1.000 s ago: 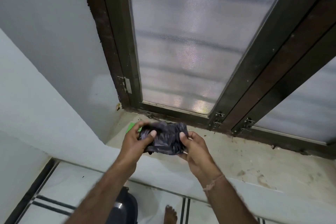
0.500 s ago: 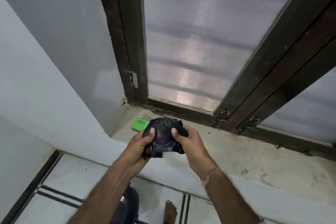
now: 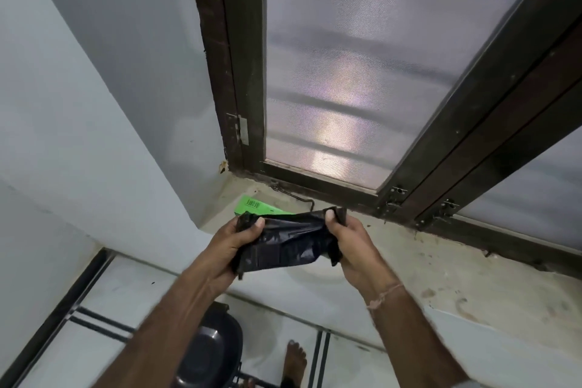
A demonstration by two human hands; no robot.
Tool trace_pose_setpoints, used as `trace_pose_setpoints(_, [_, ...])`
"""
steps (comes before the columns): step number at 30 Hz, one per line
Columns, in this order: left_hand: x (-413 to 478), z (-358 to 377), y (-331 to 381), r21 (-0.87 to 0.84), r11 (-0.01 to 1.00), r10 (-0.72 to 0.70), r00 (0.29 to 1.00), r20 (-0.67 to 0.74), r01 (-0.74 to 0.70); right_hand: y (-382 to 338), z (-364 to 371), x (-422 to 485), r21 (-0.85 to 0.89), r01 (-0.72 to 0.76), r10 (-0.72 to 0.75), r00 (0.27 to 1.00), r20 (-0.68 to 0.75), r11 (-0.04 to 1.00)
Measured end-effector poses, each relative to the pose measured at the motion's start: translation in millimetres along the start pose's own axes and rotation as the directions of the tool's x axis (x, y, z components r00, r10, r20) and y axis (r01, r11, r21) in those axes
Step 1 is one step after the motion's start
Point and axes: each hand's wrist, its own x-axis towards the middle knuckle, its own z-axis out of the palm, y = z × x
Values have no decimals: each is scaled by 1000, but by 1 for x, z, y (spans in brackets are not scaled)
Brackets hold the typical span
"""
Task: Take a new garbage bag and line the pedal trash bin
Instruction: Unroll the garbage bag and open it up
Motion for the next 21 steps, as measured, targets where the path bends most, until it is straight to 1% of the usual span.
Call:
trace_pose_setpoints(2, [-3,-9,0,-38,999,15,1000,-6,-15,-2,-5,2,53,3,0,998,-63,999])
trace_pose_setpoints(4, [-6,-14,-2,-25,1000,18,1000,-23,-18,-4,-9,1,70,56,-53,998,-36,996])
trace_pose_setpoints(5, [-7,-15,-3,-11,1000,23,999,-33,-23,-5,-10,-2,19,91,-92,995,30,996])
trace_pose_setpoints(7, [-10,-16,-6,-8,999,32,997,-64,-33,-1,-7,-8,-144,161,-138,978,155,976])
trace_pose_setpoints(9, [-14,-19,-6,-7,998,55,994,-93,-56,8,-1,-10,-276,232,-180,963,200,933])
trace_pose_setpoints(11, [-18,-25,-6,33,997,74,992,-100,-71,14,2,-10,-338,270,-235,962,141,902])
trace_pose_setpoints(12, [-21,-29,-7,52,996,76,992,-106,-71,15,2,-13,-340,270,-252,963,97,901])
trace_pose_setpoints(13, [-23,-33,-8,66,996,73,991,-116,-66,13,1,-17,-299,267,-258,963,72,916])
trace_pose_setpoints(14, [-25,-36,-9,72,995,71,989,-130,-62,13,-1,-20,-260,272,-259,962,84,927])
trace_pose_setpoints(15, [-27,-38,-10,72,996,70,987,-142,-60,13,-1,-25,-238,277,-247,957,151,931])
trace_pose_setpoints(16, [-29,-39,-11,63,996,68,986,-151,-59,13,0,-30,-264,277,-214,946,243,924])
trace_pose_setpoints(17, [-32,-39,-11,50,997,66,985,-160,-59,16,3,-35,-335,280,-168,930,328,900])
trace_pose_setpoints(18, [-35,-39,-12,39,998,64,984,-166,-58,21,6,-39,-402,302,-143,914,381,864])
trace_pose_setpoints(19, [-40,-40,-11,36,998,62,984,-167,-57,26,8,-42,-445,333,-160,910,381,831])
trace_pose_setpoints(20, [-43,-42,-11,40,998,60,985,-161,-54,30,10,-42,-444,347,-209,920,331,826])
trace_pose_setpoints(21, [-47,-45,-11,37,998,57,988,-142,-52,31,10,-44,-399,333,-240,934,265,854])
